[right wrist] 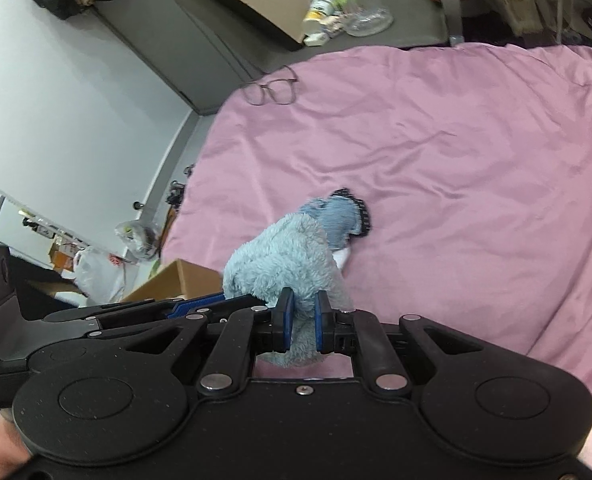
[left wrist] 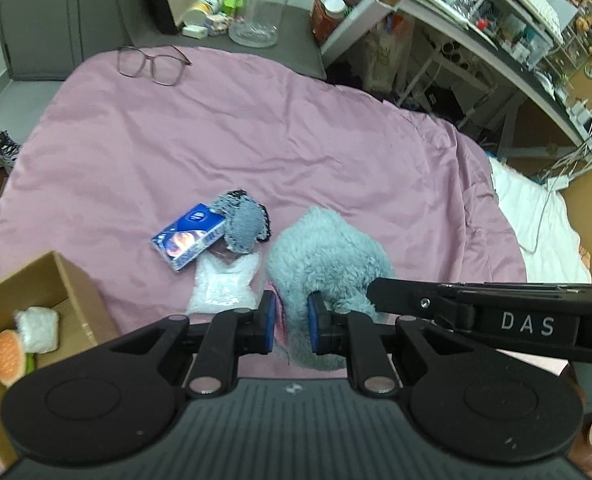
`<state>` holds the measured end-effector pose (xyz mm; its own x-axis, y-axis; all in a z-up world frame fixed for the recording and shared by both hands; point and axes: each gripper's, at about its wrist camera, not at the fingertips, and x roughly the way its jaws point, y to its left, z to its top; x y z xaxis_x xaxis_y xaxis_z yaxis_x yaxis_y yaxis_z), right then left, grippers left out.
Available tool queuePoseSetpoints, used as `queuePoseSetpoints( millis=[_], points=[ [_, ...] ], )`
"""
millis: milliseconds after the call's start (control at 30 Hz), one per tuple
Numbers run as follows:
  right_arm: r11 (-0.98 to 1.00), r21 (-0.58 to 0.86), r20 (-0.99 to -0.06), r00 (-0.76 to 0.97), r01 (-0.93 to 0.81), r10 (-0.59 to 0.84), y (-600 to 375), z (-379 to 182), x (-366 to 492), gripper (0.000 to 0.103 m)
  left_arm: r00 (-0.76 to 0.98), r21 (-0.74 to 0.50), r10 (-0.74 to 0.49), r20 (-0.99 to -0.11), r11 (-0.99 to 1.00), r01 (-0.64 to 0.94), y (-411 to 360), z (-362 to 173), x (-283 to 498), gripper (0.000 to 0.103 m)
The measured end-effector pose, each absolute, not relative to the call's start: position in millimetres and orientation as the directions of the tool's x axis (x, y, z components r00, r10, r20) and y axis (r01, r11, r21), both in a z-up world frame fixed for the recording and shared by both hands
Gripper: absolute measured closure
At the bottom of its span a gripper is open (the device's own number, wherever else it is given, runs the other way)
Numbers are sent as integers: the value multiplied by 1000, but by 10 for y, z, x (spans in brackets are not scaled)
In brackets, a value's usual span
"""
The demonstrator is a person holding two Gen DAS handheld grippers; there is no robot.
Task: Organize soft objects
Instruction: 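Carry the fluffy plush with the right tool into the cardboard box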
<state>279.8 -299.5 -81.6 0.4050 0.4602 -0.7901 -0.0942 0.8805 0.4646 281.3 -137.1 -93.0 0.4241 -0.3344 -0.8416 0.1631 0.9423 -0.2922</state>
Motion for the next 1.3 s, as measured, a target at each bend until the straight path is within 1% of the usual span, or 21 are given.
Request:
queuePoseSetpoints(
  millis=[333,533,800,1067,1300],
  points=[
    [856,481,-754,408,-190,514,-2520,-582,2575,92,494,-249,-279,-824,960,127,-920,-682,2446,88],
    [846,487,-756,380,-217,533,-2229,-556,2467,92,502,-243,-261,-825,965,104,-637,-651,2268,88],
    [849,480,-775,347,-223,529,-1866,-601,2341,92,486,-253,-263,-833,963,88,-291,-728,2102,88],
    [867,463,-806,321,-184,498,-1623,-782,2294,91,462,-256,-273,-844,961,101,-61,-938,2056,88],
    [877,442,-827,292,-191,480,-1366,-892,2312,91,450,-283,-290,-845,955,85,191,-1096,2050,87]
  ],
)
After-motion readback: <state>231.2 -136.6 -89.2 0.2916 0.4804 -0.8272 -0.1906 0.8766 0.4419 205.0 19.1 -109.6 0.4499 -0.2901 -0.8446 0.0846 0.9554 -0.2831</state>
